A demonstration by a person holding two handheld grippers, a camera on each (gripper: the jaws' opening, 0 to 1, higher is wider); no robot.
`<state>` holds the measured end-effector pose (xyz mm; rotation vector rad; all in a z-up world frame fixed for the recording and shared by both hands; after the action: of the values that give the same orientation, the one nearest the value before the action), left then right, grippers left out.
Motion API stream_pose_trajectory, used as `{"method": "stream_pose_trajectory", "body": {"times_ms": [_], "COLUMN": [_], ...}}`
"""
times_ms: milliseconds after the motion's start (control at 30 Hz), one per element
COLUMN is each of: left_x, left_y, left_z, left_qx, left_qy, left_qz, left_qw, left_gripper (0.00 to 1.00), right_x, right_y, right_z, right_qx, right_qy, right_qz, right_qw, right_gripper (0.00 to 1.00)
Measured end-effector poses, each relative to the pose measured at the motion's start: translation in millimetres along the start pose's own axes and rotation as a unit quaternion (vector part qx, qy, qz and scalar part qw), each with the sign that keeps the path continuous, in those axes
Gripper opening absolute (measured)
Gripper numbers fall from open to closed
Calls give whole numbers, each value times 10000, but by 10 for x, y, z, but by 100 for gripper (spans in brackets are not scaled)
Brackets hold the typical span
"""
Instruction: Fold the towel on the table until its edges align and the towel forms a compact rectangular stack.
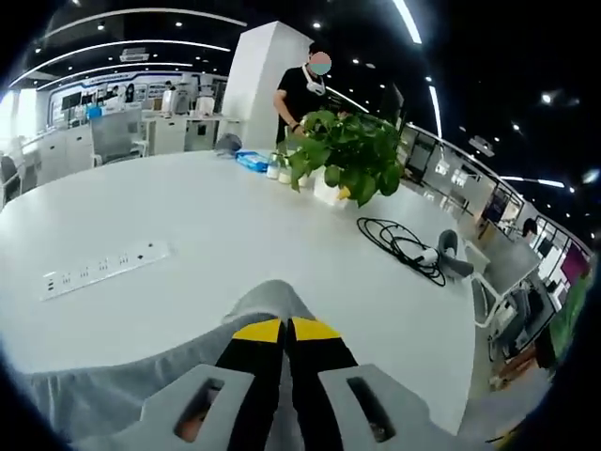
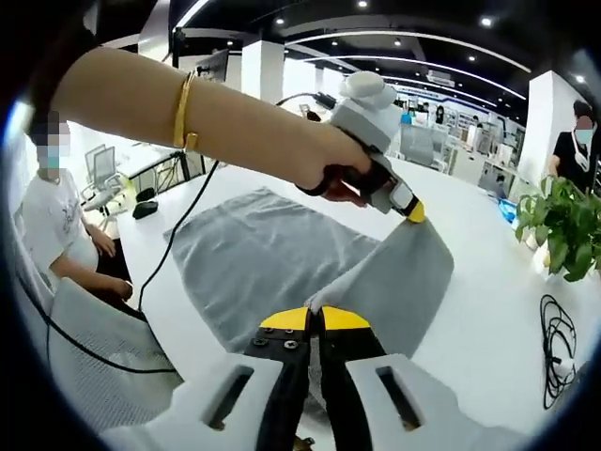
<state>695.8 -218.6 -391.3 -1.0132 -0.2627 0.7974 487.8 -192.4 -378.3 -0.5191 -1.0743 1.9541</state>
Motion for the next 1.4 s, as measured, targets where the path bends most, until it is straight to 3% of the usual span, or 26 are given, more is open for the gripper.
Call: {"method": "stream_pose_trajectory", "body": {"times_ms": [833,1067,1400], "left_x": [806,1017,1294], "left_y": [89,110,135], "left_z": [798,1017,1230], "left_qx": [-224,-355,-425], "left_qy": [-285,-382,-460], "left_qz": [1,137,5], "left_qw": [9993,9985,9980], "left_gripper": [1,1,1], "right_x": [785,1007,1327], "right_y": [-445,-612,-763], "right_z": [-440,-545,-703], "right_qx": [-162,-267,-316], "right_qy": [-763,-1081,-1364], "right_qz": [443,184,338], "right_qw": [9960,9936,9896], "right_gripper": [0,0,0]}}
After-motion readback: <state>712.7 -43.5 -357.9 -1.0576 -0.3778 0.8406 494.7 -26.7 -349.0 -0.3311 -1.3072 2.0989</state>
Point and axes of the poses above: the point that each gripper's makers call its tool centre point, and the gripper's own axes: z roughly backward along the fingers, x roughly to its left, y roughly out of its underside, the point moved 1 cm from there along z, roughly backward along the fingers, and after that the axes turned 5 degrees about -z, right-handed, at the moved point
